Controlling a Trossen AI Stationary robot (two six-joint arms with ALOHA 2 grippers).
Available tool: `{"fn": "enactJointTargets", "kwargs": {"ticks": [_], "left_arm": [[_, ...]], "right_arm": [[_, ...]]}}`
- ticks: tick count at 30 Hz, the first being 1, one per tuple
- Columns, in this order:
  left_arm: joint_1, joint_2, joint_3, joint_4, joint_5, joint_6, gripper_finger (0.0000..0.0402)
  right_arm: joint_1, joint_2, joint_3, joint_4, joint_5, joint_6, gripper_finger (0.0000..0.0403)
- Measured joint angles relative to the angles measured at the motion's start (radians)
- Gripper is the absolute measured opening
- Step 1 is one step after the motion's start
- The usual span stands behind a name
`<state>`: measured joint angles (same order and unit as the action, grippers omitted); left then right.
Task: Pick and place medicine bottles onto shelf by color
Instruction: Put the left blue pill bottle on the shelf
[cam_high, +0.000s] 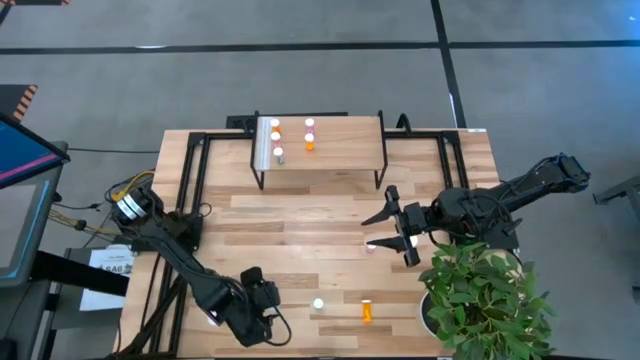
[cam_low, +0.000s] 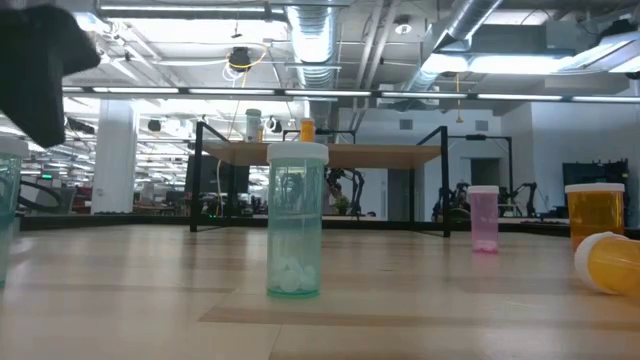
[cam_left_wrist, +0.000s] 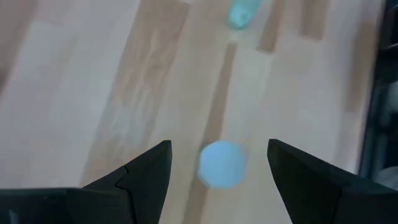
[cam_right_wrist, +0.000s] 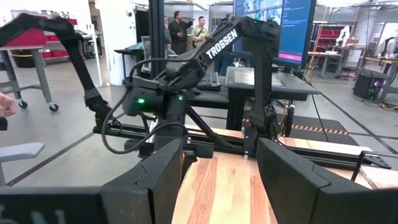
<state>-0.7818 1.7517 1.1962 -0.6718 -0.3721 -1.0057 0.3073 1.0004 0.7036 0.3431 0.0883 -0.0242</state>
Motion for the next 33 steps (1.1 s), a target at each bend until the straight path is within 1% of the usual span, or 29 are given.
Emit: {"fn": "enactJointTargets", "kwargs": {"ticks": [2,11,18,21,25,28,33], "left_arm": [[0.0,0.016,0.023,-0.049,0.0,0.0,0.0251],[-0.003,0.018,0.027,-0.054,0.005,-0.009,0.0251],[-0.003,0.018,0.0,-0.047,0.056,-0.044,0.0251],[-0.003,0.018,-0.015,-0.028,0.05,-0.054,0.0251],[-0.003,0.018,-0.015,0.0,0.013,-0.035,0.0249],[-0.003,0.018,-0.015,0.002,0.011,-0.031,0.0229],[-0.003,0.018,-0.016,0.02,0.028,-0.023,0.017]], "right_arm": [[0.0,0.0,0.0,0.001,0.0,0.0,0.023],[0.0,0.0,0.0,-0.001,0.0,-0.002,0.023],[0.0,0.0,0.0,-0.001,0.0,-0.003,0.023],[0.0,0.0,0.0,0.0,-0.001,-0.003,0.023],[0.0,0.0,0.0,0.0,-0.001,-0.003,0.023],[0.0,0.0,0.0,0.0,-0.001,-0.003,0.023],[0.0,0.0,0.0,0.0,-0.001,-0.002,0.023]]}}
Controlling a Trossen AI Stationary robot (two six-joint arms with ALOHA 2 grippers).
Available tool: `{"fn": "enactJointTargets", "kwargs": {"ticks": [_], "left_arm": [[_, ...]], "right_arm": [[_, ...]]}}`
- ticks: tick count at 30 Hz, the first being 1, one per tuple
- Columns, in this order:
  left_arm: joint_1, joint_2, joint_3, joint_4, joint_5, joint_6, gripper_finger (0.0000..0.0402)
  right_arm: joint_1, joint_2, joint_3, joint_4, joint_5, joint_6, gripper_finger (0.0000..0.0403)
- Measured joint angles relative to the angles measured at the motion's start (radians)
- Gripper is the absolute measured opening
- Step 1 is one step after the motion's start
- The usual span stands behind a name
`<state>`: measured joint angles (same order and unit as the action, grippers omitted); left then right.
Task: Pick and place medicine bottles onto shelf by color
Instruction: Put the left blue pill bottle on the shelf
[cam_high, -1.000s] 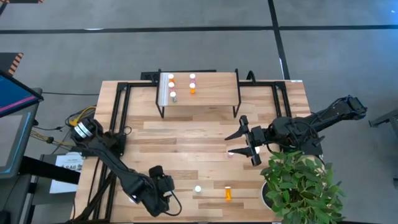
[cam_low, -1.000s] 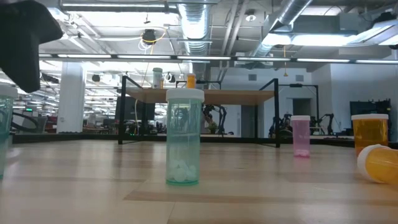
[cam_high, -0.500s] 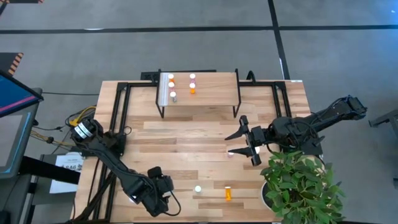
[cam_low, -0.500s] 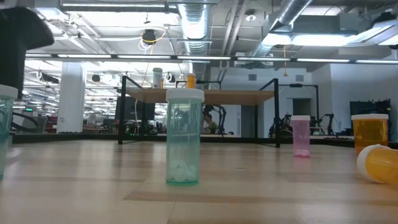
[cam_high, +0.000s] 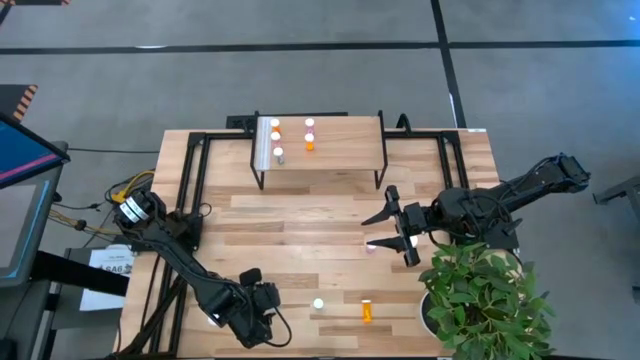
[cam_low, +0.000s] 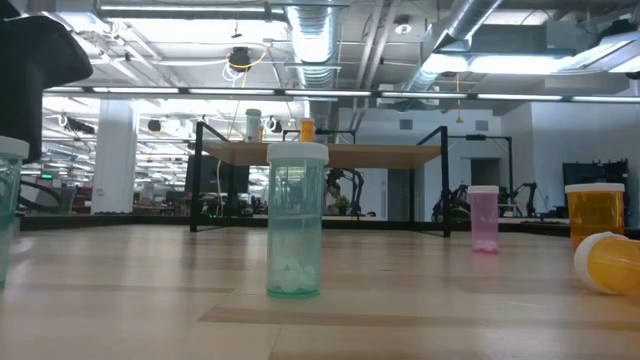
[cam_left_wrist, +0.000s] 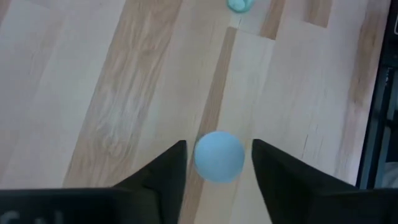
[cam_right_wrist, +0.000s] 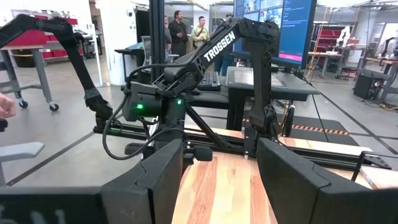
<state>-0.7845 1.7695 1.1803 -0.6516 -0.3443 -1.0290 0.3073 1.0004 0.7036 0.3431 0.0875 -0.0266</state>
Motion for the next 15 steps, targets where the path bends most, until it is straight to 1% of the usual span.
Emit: {"fn": "enactJointTargets", "kwargs": {"ticks": [3,6,10,15], "left_arm": [[0.0,0.0,0.0,0.0,0.0,0.002,0.0138],[0.0,0.0,0.0,0.0,0.0,0.013,0.0118],[0.0,0.0,0.0,-0.001,0.0,0.014,0.0105],[0.004,-0.001,0.0,-0.003,-0.001,0.025,0.01]], "right_arm": [[0.0,0.0,0.0,0.0,0.0,0.0,0.023],[0.0,0.0,0.0,0.0,0.0,0.0,0.023],[0.0,0.0,0.0,0.0,0.0,0.0,0.023],[0.0,0.0,0.0,0.0,0.0,0.0,0.023]]}}
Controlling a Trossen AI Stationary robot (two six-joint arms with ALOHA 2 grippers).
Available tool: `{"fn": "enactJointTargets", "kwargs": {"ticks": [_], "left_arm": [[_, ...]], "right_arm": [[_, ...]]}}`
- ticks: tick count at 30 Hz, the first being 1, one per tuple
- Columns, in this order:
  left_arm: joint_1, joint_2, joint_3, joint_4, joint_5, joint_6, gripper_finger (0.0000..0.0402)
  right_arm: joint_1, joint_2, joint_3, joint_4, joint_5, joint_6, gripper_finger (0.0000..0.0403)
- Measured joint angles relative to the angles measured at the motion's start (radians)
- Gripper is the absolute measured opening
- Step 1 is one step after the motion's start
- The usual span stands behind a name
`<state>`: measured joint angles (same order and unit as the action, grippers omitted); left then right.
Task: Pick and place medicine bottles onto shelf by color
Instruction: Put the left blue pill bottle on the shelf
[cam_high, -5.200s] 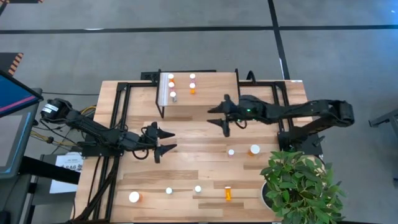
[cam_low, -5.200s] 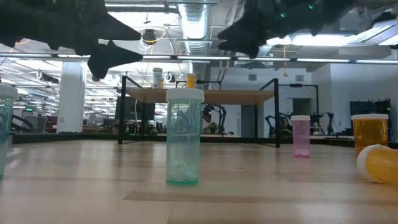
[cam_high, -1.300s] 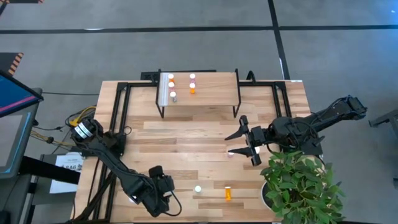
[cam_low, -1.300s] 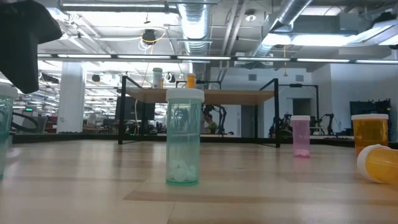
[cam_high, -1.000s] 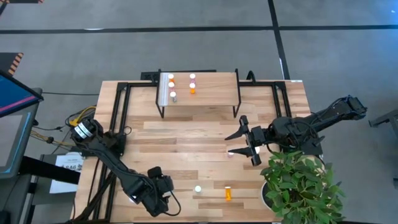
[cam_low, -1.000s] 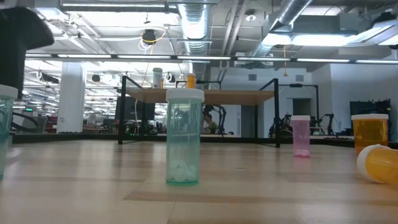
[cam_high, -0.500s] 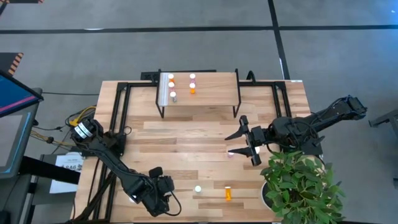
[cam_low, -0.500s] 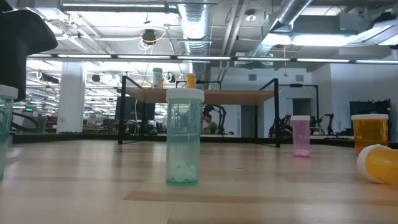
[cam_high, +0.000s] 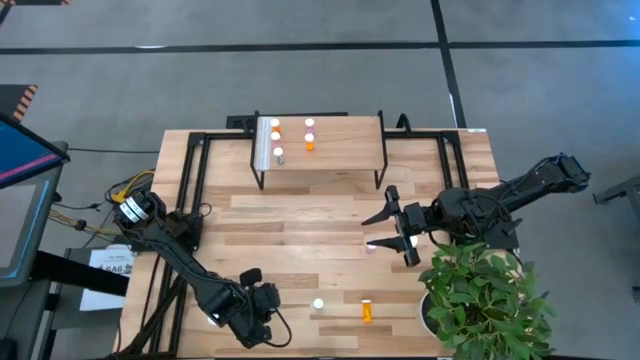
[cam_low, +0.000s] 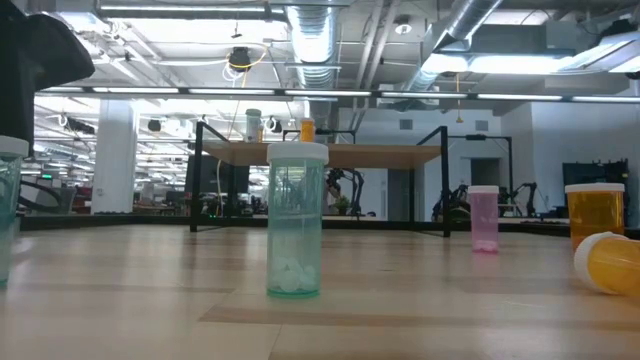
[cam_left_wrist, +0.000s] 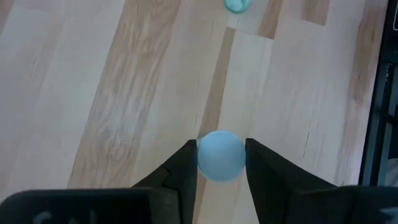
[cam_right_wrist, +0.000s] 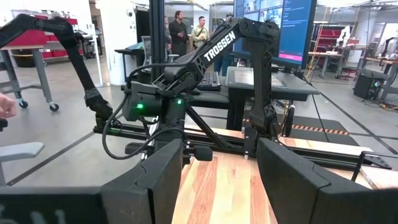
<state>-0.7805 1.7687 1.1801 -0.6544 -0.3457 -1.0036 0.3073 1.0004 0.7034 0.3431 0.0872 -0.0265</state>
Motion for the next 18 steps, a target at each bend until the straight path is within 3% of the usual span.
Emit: {"fn": "enactJointTargets", "kwargs": {"ticks": [9,18], "left_arm": [[0.076,-0.077,0.0,-0.016,0.001,0.107,0.0099],[0.308,-0.341,0.0,-0.098,-0.032,0.264,0.0099]], "right_arm": [[0.0,0.0,0.0,0.002,0.0,0.0,0.023],[-0.002,0.0,0.0,0.002,0.0,-0.009,0.023]]}}
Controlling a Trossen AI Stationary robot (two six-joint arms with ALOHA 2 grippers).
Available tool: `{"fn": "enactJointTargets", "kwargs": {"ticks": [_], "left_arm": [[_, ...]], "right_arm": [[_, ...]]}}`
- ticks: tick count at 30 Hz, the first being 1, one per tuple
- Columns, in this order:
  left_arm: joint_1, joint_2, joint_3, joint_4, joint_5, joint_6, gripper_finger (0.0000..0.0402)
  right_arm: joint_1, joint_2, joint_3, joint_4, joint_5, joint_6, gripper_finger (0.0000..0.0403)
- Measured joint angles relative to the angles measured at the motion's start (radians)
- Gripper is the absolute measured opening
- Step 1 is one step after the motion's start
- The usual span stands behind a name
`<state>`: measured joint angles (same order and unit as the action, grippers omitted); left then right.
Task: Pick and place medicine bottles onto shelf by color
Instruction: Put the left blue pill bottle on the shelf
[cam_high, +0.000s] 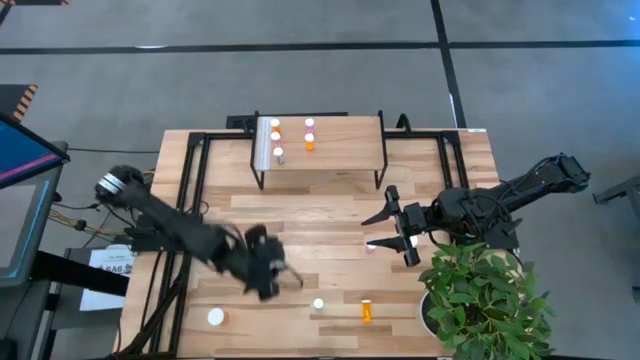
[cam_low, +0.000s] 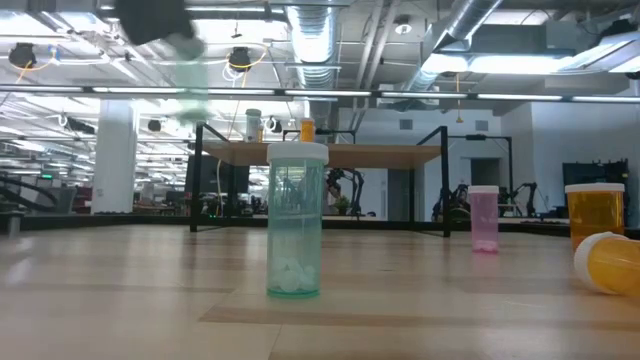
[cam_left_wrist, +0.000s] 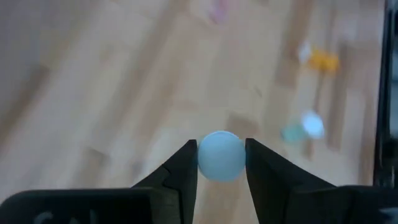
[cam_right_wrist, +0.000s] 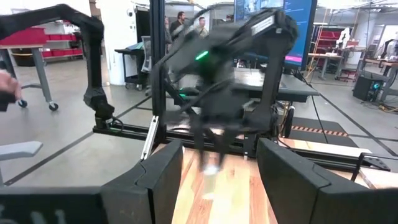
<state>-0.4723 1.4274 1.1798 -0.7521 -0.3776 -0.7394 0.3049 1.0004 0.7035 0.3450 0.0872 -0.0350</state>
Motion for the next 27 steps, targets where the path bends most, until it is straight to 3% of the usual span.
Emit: {"fn": "enactJointTargets", "kwargs": {"ticks": [5,10,18,27], "left_arm": [[0.235,-0.114,0.023,-0.022,0.097,0.116,0.0099],[0.432,-0.108,0.147,-0.088,0.203,0.281,0.0099],[0.635,0.032,0.445,-0.239,0.265,0.458,0.0099],[0.748,0.281,0.71,-0.362,0.36,0.575,0.0099]], "right_arm": [[-0.015,0.0,0.0,0.0,-0.001,-0.001,0.023],[-0.027,0.0,0.0,-0.006,-0.001,-0.002,0.023],[-0.027,0.0,0.0,-0.025,-0.001,-0.018,0.023],[-0.026,0.0,0.0,-0.032,-0.001,-0.018,0.023]]}}
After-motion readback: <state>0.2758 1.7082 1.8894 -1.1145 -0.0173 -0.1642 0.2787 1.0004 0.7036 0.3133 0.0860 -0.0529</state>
